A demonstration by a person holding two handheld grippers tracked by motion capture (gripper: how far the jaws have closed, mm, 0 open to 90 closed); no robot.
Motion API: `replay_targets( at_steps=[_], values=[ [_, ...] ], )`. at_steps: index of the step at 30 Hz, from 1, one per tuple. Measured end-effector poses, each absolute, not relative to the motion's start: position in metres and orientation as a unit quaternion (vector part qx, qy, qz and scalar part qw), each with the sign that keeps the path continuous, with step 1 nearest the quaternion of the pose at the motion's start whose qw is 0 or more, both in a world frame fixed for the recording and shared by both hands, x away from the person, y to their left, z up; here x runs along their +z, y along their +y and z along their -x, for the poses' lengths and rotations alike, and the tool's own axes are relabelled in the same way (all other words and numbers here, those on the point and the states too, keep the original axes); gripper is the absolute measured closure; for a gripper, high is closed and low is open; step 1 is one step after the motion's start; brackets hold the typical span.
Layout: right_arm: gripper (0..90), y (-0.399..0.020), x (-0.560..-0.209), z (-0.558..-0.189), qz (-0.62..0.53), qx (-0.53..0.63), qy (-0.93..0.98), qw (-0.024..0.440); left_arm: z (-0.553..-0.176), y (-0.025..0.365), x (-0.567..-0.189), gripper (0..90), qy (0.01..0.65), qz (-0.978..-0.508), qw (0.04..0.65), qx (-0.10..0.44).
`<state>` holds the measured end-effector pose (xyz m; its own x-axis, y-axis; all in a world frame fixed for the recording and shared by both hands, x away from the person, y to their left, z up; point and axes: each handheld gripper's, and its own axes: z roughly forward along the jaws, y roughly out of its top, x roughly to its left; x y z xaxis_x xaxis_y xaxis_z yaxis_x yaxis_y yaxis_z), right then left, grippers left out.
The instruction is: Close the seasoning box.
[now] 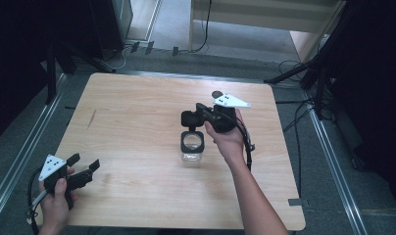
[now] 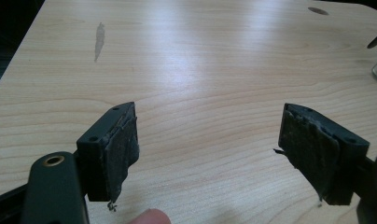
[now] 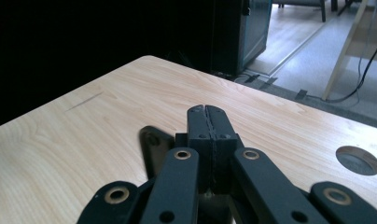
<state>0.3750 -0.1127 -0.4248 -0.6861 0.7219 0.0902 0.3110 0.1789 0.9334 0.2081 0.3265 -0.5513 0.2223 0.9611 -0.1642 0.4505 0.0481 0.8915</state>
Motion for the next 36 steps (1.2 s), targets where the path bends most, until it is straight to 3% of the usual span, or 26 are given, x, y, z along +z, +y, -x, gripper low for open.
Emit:
replay_targets(
  at_steps=[7, 16, 36],
  values=[
    [90.0, -0.110, -0.427, -0.363, -0.331, 0.529, 0.754, 0.203, -0.208, 0.326, -0.551, 20.1, 0.558, -0.632, 0.459, 0.279],
    [90.0, -0.112, -0.418, -0.393, -0.394, 0.514, 0.742, 0.175, -0.208, 0.326, -0.551, 20.1, 0.557, -0.631, 0.462, 0.280],
    [90.0, -0.109, -0.427, -0.365, -0.365, 0.532, 0.741, 0.183, -0.207, 0.318, -0.551, 19.3, 0.556, -0.640, 0.436, 0.302]
  ],
)
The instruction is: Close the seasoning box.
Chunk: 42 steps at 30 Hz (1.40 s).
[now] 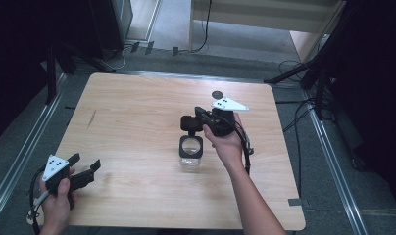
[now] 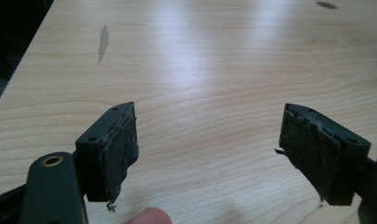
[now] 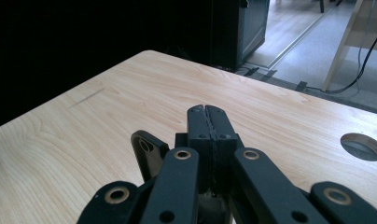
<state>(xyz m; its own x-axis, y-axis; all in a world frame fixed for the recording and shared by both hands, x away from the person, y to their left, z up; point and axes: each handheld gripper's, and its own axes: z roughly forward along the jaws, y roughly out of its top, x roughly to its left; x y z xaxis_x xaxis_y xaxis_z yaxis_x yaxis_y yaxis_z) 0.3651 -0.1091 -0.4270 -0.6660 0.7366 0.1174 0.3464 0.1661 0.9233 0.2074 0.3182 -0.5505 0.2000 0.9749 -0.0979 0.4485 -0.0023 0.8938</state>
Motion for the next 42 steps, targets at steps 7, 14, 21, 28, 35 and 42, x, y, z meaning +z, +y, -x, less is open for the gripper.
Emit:
replay_targets(
  at_steps=[7, 14, 21, 28, 35, 42],
  values=[
    [90.0, -0.109, -0.433, -0.348, -0.356, 0.548, 0.729, 0.203, -0.208, 0.313, -0.551, 18.5, 0.557, -0.644, 0.415, 0.320],
    [90.0, -0.108, -0.440, -0.328, -0.337, 0.563, 0.719, 0.228, -0.208, 0.313, -0.551, 18.4, 0.560, -0.644, 0.410, 0.322],
    [90.0, -0.101, -0.452, -0.311, -0.315, 0.549, 0.732, 0.254, -0.209, 0.314, -0.551, 18.4, 0.564, -0.642, 0.410, 0.319],
    [87.4, -0.097, -0.486, -0.292, -0.314, 0.499, 0.770, 0.245, -0.208, 0.315, -0.551, 18.4, 0.564, -0.640, 0.415, 0.317],
    [86.7, -0.105, -0.500, -0.283, -0.328, 0.513, 0.756, 0.239, -0.209, 0.314, -0.551, 18.5, 0.565, -0.642, 0.411, 0.317],
    [88.1, -0.122, -0.492, -0.282, -0.343, 0.534, 0.732, 0.246, -0.209, 0.316, -0.551, 18.4, 0.567, -0.637, 0.418, 0.313]
  ],
)
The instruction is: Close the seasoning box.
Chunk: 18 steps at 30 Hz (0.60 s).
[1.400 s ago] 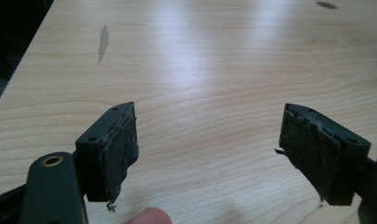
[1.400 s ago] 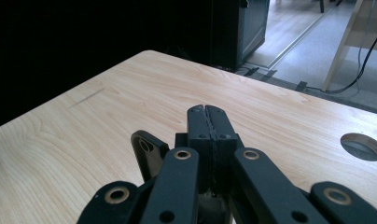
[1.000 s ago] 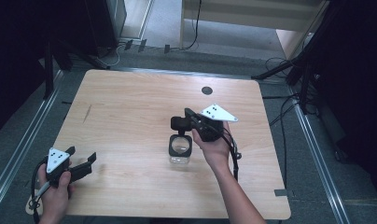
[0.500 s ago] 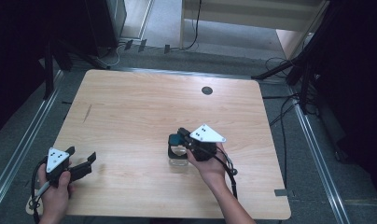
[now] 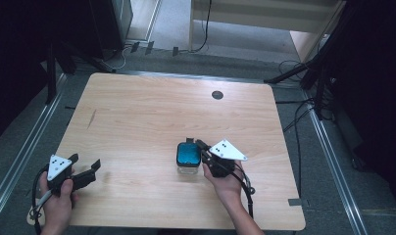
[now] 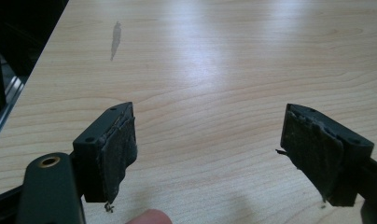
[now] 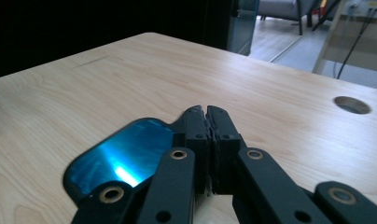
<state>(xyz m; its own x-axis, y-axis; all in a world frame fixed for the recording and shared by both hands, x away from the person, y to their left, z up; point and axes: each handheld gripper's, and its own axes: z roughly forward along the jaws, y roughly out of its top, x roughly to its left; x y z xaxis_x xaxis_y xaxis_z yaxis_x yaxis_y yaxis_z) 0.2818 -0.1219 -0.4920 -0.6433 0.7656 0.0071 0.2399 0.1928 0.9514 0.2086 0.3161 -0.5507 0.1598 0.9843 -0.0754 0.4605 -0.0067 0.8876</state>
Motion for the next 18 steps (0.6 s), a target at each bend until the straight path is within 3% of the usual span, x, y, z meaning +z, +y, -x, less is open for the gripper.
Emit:
replay_targets(
  at_steps=[7, 11, 18],
  values=[
    [75.0, -0.153, -0.497, -0.280, -0.374, 0.533, 0.714, 0.256, -0.209, 0.317, -0.551, 18.4, 0.568, -0.636, 0.419, 0.312],
    [54.3, -0.173, -0.501, -0.276, -0.393, 0.517, 0.706, 0.283, -0.209, 0.318, -0.551, 18.3, 0.571, -0.633, 0.423, 0.309],
    [33.7, -0.231, -0.515, -0.265, -0.448, 0.488, 0.682, 0.308, -0.209, 0.318, -0.551, 18.3, 0.571, -0.632, 0.424, 0.307]
  ],
)
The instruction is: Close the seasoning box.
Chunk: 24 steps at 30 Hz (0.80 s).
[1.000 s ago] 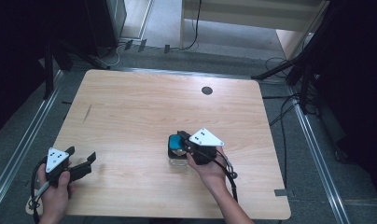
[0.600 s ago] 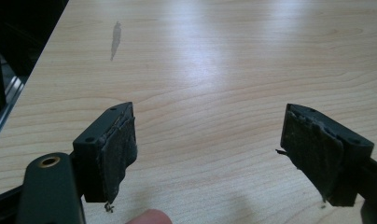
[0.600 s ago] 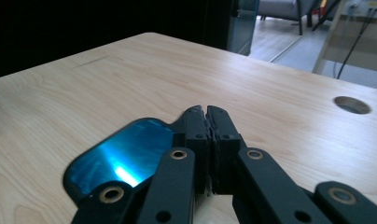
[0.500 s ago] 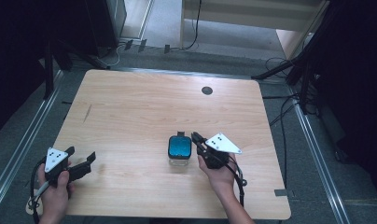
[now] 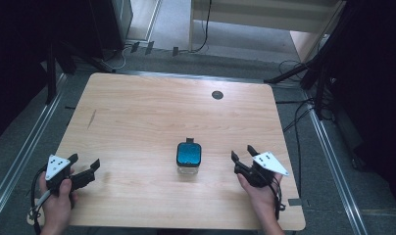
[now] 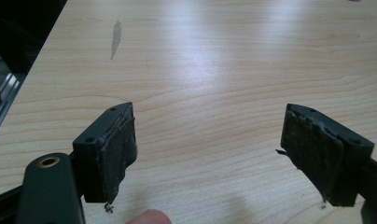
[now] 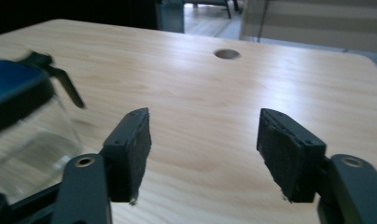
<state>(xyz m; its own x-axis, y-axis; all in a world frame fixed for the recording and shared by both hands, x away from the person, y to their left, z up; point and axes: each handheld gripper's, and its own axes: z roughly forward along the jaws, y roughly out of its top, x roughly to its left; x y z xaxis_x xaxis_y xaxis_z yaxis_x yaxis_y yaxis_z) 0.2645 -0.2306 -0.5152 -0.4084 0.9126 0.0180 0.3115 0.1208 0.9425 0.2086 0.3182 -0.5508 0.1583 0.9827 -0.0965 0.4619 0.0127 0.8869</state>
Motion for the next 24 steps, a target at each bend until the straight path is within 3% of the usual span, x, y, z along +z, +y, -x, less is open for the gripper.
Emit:
replay_targets(
  at_steps=[8, 17, 24],
  values=[
    [14.8, -0.281, -0.531, -0.247, -0.492, 0.460, 0.673, 0.304, -0.209, 0.319, -0.551, 18.3, 0.574, -0.629, 0.426, 0.307],
    [12.5, -0.322, -0.541, -0.228, -0.523, 0.451, 0.658, 0.300, -0.208, 0.320, -0.551, 18.2, 0.573, -0.629, 0.429, 0.305],
    [13.7, -0.325, -0.545, -0.225, -0.531, 0.447, 0.655, 0.297, -0.208, 0.321, -0.551, 18.1, 0.570, -0.629, 0.434, 0.301]
  ],
)
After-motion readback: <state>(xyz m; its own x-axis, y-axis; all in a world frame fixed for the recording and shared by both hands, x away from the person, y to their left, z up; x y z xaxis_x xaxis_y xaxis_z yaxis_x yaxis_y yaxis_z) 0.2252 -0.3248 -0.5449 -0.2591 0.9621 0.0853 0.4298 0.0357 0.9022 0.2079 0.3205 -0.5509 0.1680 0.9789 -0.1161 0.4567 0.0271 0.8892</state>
